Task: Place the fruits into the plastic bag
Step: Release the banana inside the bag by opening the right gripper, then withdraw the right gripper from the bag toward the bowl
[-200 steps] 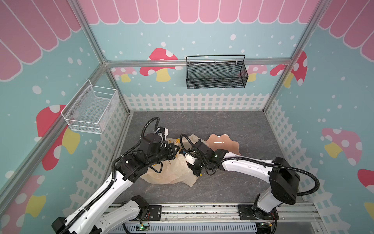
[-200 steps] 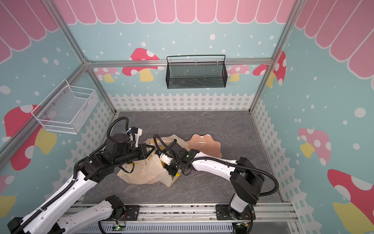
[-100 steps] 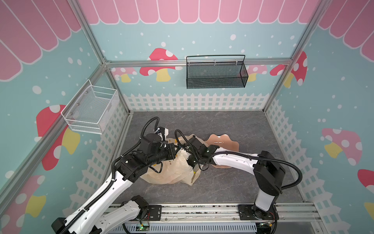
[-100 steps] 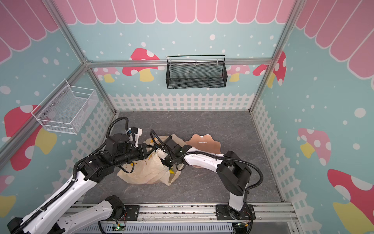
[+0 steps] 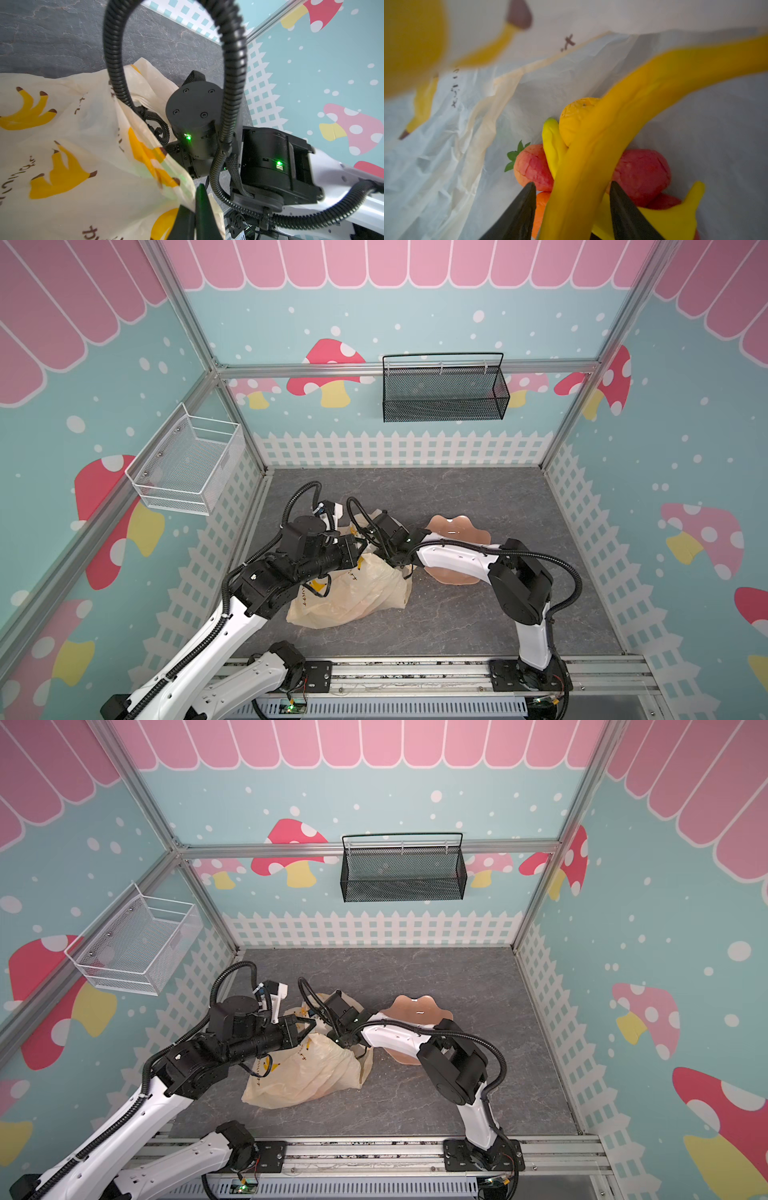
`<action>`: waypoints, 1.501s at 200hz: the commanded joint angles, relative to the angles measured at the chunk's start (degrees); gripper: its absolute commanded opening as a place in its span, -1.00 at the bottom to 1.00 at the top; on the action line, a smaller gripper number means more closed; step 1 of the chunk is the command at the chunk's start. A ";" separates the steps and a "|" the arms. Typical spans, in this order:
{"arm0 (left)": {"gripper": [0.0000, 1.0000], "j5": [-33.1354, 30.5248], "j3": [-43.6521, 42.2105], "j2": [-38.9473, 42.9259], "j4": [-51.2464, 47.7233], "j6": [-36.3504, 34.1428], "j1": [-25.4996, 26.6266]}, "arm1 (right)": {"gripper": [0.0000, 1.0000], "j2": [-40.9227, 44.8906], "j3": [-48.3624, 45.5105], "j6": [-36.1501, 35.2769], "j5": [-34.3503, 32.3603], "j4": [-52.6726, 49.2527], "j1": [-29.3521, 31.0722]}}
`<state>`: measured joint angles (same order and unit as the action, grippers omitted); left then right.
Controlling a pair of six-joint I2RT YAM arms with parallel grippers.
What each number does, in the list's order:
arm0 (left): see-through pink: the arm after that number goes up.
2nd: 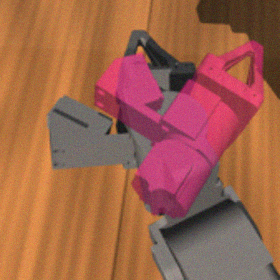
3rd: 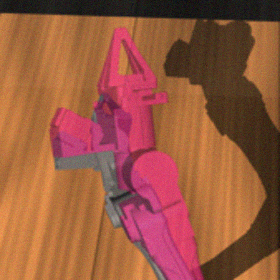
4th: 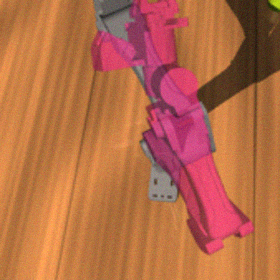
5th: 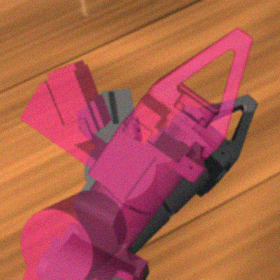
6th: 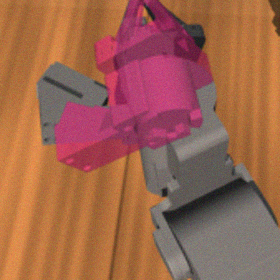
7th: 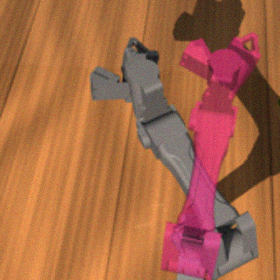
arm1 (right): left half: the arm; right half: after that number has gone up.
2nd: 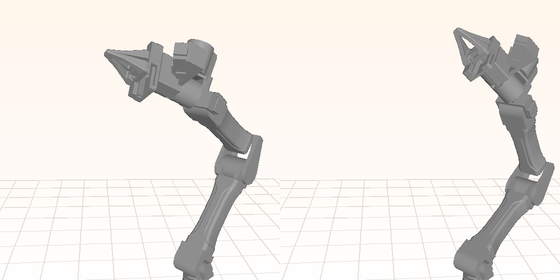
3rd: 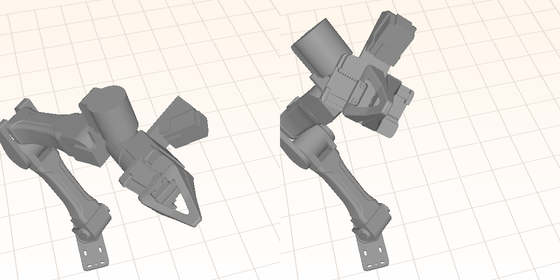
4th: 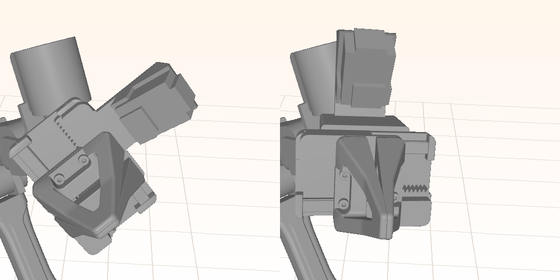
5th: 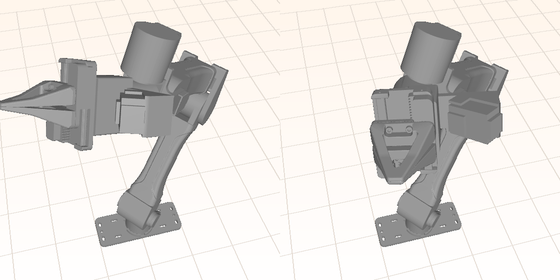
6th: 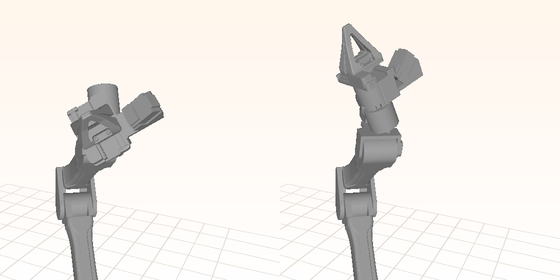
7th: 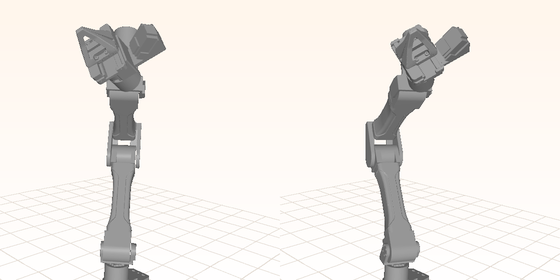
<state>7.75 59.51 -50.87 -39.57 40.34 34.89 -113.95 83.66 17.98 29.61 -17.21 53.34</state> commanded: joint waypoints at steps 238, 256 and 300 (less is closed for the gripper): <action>-1.00 -0.19 -0.97 1.64 -0.94 -0.40 -0.31 | 0.93 30.87 -14.20 -3.79 -8.05 -6.69 -2.79; -1.00 0.30 0.17 0.91 -0.75 -0.83 -0.23 | 0.93 33.24 -14.07 -3.13 -11.82 -7.28 -3.24; -1.00 1.16 0.23 -0.08 -0.76 -1.44 -0.20 | 0.94 36.27 -13.26 -4.82 -20.10 -12.33 -4.72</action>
<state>7.66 58.35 -50.59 -40.80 40.03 34.89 -78.65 70.11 14.87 15.79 -24.84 49.58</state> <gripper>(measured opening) 0.048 0.969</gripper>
